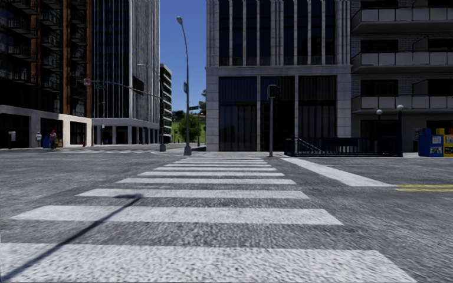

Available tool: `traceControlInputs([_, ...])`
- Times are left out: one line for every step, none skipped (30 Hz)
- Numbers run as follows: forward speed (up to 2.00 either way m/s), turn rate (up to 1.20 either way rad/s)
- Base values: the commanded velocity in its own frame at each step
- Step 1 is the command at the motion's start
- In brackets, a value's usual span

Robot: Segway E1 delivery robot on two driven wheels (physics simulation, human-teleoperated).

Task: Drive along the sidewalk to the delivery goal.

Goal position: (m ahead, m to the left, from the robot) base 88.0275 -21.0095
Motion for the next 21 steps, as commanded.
traceControlInputs([1.96, 0.00])
traceControlInputs([1.96, 0.00])
traceControlInputs([1.96, 0.00])
traceControlInputs([1.96, 0.00])
traceControlInputs([1.96, 0.00])
traceControlInputs([1.96, 0.00])
traceControlInputs([1.96, 0.00])
traceControlInputs([1.96, 0.00])
traceControlInputs([1.96, 0.00])
traceControlInputs([1.96, 0.00])
traceControlInputs([1.96, 0.00])
traceControlInputs([1.96, 0.00])
traceControlInputs([1.96, 0.00])
traceControlInputs([1.96, 0.00])
traceControlInputs([1.96, 0.00])
traceControlInputs([1.96, 0.00])
traceControlInputs([1.96, 0.00])
traceControlInputs([1.96, 0.00])
traceControlInputs([1.96, 0.00])
traceControlInputs([1.96, 0.00])
traceControlInputs([1.96, 0.00])
